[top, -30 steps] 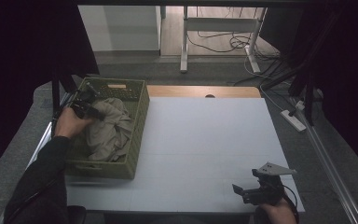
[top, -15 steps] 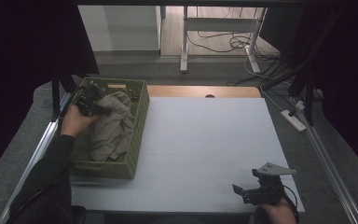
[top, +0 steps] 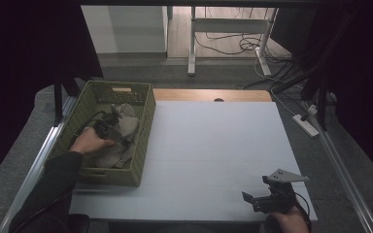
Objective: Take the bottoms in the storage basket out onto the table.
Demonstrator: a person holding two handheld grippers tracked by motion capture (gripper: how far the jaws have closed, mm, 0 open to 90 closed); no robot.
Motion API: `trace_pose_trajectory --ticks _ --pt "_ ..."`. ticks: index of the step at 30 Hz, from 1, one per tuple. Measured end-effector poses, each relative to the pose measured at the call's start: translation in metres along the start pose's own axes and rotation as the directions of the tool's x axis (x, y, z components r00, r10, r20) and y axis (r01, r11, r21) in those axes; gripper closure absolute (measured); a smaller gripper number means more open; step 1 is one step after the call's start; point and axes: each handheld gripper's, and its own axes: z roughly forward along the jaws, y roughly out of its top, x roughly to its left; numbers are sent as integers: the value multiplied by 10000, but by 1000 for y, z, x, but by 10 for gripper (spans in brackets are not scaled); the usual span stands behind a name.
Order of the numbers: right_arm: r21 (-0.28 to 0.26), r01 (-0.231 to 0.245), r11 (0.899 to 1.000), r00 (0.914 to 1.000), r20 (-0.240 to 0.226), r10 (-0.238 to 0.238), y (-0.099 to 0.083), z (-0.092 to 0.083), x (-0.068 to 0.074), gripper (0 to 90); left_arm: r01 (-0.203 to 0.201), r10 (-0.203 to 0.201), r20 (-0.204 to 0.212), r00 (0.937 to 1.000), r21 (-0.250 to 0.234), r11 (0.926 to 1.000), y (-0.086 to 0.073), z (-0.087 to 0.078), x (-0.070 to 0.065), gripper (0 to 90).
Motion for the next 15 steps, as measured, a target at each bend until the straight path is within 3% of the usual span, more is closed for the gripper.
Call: trace_pose_trajectory --ticks 3,6,10,15 --pt "2 12 10000 10000 -12 -12 0 0 0 9 -301 328 -817 9961 343 9990 1 7 -8 0" --pt "7 30 10000 10000 -16 -30 0 0 0 9 -575 680 -1679 9835 664 9961 2 11 -15 32" --pt "11 33 10000 10000 -17 -33 0 0 0 9 -685 753 -1640 9836 465 9966 0 7 -14 118" --pt "28 32 10000 10000 -15 -32 0 0 0 9 -1150 1182 -1590 9802 293 9929 -2 1 -17 395"
